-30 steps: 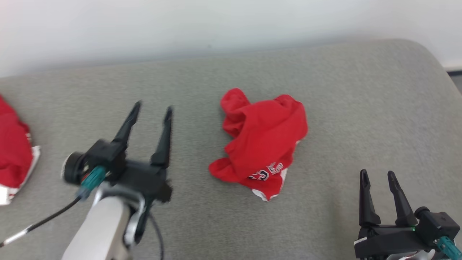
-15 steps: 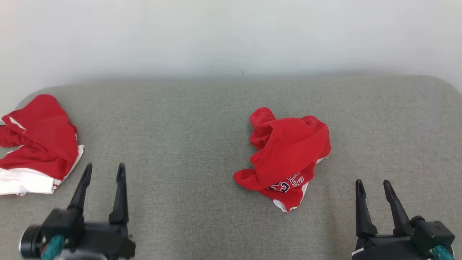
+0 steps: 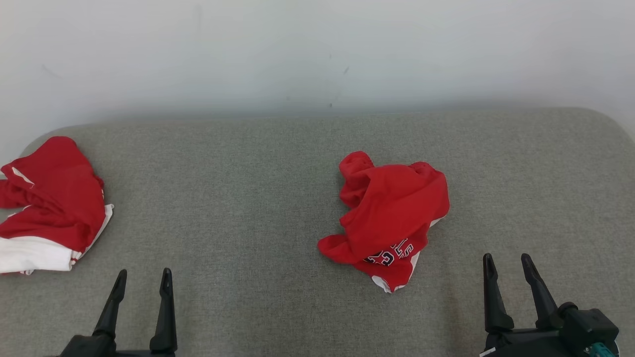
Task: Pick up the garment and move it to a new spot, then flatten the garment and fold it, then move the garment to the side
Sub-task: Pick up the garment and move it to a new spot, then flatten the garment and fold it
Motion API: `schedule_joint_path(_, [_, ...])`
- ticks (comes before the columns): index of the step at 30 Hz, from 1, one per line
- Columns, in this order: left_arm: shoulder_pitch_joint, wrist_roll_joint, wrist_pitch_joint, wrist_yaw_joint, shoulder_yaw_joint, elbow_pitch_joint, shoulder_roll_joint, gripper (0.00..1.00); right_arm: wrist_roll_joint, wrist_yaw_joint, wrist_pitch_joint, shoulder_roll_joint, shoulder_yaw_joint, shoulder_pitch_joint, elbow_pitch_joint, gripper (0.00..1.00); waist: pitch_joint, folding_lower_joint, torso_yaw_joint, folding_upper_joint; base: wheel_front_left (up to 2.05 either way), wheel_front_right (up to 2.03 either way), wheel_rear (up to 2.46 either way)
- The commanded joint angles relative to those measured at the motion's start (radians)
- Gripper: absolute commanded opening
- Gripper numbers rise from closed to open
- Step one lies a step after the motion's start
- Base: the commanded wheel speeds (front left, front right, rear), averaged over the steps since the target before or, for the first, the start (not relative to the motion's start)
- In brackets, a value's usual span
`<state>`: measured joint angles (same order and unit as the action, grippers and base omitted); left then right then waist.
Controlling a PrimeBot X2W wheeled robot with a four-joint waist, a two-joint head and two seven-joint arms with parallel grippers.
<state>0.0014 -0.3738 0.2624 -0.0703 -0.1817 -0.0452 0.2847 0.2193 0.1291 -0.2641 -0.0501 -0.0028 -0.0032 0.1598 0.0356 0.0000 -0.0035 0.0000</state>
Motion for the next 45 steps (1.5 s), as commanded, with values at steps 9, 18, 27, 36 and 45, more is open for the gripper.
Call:
schedule_joint_path(9, [0.046, 0.055, 0.004, 0.022, 0.042, 0.001, -0.027, 1.00, 0.003, 0.003, -0.001, 0.000, 0.009, 0.014, 0.010, 1.00, -0.008, 0.0000, -0.008, 0.0000, 0.00, 0.00, 0.00])
schedule_joint_path(18, [0.057, 0.078, 0.004, 0.041, 0.063, -0.007, -0.053, 1.00, 0.001, 0.003, -0.001, 0.000, 0.015, 0.019, 0.019, 1.00, -0.015, 0.0000, -0.007, 0.0000, 0.00, 0.00, 0.00])
schedule_joint_path(27, [0.067, 0.100, 0.004, 0.055, 0.090, -0.015, -0.074, 1.00, 0.002, 0.003, -0.001, 0.000, 0.023, 0.025, 0.025, 1.00, -0.025, 0.0000, -0.006, 0.0000, 0.00, 0.00, 0.00])
schedule_joint_path(36, [0.066, 0.118, 0.004, 0.078, 0.105, -0.026, -0.091, 1.00, 0.003, 0.003, -0.001, 0.000, 0.025, 0.026, 0.026, 1.00, -0.028, 0.0000, -0.005, 0.0000, 0.00, 0.00, 0.00])
schedule_joint_path(45, [0.055, 0.128, 0.004, 0.086, 0.115, -0.037, -0.102, 1.00, 0.005, 0.003, -0.001, 0.000, 0.026, 0.019, 0.030, 1.00, -0.025, 0.0000, -0.006, 0.0000, 0.00, 0.00, 0.00])
